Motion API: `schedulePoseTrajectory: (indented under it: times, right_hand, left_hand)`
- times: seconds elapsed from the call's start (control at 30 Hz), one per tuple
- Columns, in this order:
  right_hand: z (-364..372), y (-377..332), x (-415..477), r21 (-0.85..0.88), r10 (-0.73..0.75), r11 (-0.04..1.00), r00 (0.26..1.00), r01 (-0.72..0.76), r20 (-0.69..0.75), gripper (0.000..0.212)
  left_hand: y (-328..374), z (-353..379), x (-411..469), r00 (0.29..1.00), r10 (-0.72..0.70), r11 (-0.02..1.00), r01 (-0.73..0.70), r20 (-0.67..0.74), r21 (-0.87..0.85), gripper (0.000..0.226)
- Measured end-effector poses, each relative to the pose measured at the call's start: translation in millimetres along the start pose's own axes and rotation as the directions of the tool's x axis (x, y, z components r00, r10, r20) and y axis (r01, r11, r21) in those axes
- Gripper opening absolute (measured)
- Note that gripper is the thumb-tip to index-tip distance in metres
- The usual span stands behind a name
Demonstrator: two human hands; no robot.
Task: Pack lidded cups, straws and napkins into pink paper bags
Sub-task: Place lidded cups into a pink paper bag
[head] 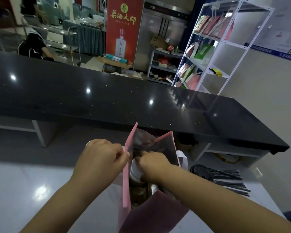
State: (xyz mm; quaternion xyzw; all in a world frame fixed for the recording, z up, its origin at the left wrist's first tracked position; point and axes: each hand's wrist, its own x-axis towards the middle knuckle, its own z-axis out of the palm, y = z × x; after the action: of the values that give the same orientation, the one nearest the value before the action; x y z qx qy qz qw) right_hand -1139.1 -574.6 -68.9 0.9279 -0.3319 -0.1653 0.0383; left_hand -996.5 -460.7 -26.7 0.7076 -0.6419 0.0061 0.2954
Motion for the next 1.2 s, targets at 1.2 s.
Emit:
schedulePoseTrajectory:
  times: [1.2]
  right_hand:
    - [84.2,121.0,-112.1,0.437,0.689,0.592,0.707,-0.677,0.161,0.069]
  left_hand:
    - [48.1,-8.8,-19.1,0.937,0.177,0.941,-0.251,0.301,0.226,0.073]
